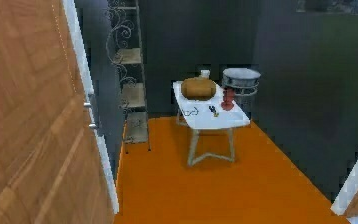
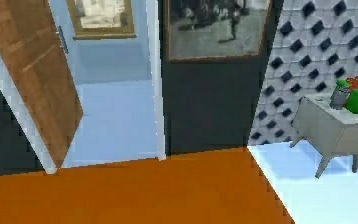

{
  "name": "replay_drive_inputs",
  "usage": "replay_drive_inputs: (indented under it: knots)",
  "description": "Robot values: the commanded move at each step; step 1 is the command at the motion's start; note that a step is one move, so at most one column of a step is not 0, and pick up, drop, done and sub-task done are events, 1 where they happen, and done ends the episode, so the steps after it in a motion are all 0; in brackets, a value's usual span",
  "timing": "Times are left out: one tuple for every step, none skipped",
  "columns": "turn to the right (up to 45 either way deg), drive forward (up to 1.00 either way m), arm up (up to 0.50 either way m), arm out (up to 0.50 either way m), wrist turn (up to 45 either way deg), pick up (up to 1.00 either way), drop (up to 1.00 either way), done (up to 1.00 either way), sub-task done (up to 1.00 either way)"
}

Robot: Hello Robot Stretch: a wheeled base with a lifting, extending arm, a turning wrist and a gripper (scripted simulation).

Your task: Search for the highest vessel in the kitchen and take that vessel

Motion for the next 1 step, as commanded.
replay_drive_inputs:
  knots:
    - [12.0, 0.00, 0.00, 0.00, 0.0, 0.00, 0.00, 0.00, 0.00]
